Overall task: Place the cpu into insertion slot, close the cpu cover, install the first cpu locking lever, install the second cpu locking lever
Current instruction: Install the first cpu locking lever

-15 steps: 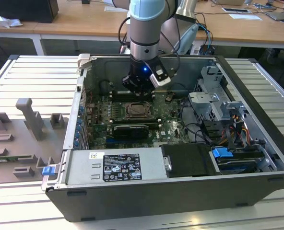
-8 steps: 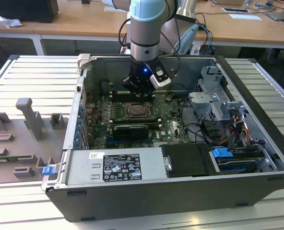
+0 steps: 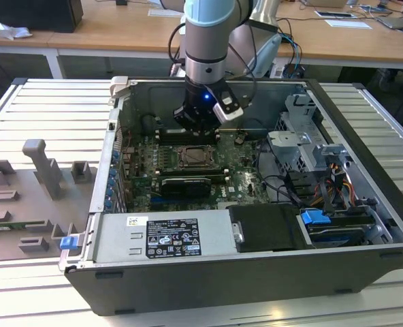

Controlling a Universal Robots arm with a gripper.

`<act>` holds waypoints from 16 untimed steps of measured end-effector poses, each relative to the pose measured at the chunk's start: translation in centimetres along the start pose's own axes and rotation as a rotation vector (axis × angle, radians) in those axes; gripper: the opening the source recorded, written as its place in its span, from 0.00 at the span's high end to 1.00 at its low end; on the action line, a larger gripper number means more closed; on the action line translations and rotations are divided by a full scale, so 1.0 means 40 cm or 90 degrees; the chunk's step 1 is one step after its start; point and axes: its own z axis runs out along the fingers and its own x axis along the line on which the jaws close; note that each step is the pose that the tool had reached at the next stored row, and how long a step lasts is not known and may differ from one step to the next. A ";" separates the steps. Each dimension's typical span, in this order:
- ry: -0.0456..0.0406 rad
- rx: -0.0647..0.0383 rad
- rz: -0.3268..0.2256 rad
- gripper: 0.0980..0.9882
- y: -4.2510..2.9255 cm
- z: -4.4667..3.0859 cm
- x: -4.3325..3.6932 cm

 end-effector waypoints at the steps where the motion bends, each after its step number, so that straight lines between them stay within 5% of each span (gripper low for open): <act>1: 0.0000 0.000 0.000 0.99 0.000 -0.007 0.000; 9: 0.0000 0.000 0.000 0.99 -0.002 -0.008 0.000; 16: 0.0000 0.000 0.000 0.99 -0.005 0.021 -0.001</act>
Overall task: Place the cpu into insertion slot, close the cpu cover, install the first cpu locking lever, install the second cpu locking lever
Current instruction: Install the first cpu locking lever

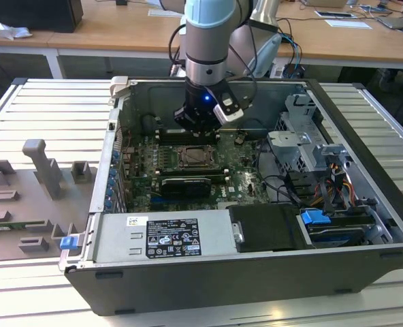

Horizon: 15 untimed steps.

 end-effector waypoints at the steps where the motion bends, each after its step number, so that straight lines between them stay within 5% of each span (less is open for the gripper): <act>1: -0.0001 -0.002 0.000 0.99 0.000 0.005 -0.002; 6: -0.0001 -0.008 0.000 0.99 -0.001 0.016 -0.004; 10: -0.0002 -0.008 0.000 0.99 0.001 -0.021 -0.006; 15: -0.0002 -0.008 0.000 0.99 -0.006 -0.025 -0.006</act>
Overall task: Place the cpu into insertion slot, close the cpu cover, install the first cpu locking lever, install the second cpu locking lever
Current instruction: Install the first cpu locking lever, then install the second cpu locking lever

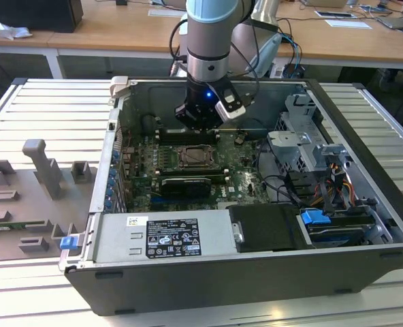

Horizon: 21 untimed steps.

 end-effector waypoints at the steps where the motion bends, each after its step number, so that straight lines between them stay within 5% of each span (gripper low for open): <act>1: 0.0000 0.000 0.000 0.99 -0.002 0.000 0.000; 16: 0.0000 0.000 0.000 0.99 -0.029 -0.003 0.001; 17: 0.0000 0.000 0.000 0.99 -0.030 -0.011 0.001; 19: 0.0000 0.000 0.000 0.99 -0.026 -0.058 -0.001; 21: 0.0000 0.000 0.000 0.99 -0.032 -0.070 0.000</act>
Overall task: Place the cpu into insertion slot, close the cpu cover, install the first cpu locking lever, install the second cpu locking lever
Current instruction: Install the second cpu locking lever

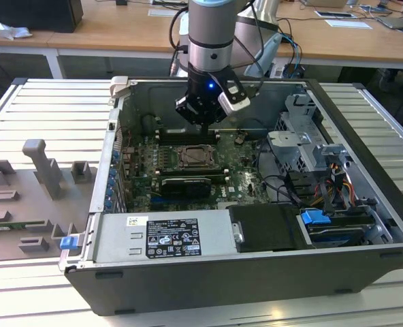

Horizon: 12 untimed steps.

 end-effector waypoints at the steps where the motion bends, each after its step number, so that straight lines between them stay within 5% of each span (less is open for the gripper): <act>1: 0.0000 0.000 0.000 0.99 -0.004 0.000 0.001; 12: 0.0000 0.000 0.000 0.99 -0.075 -0.003 0.005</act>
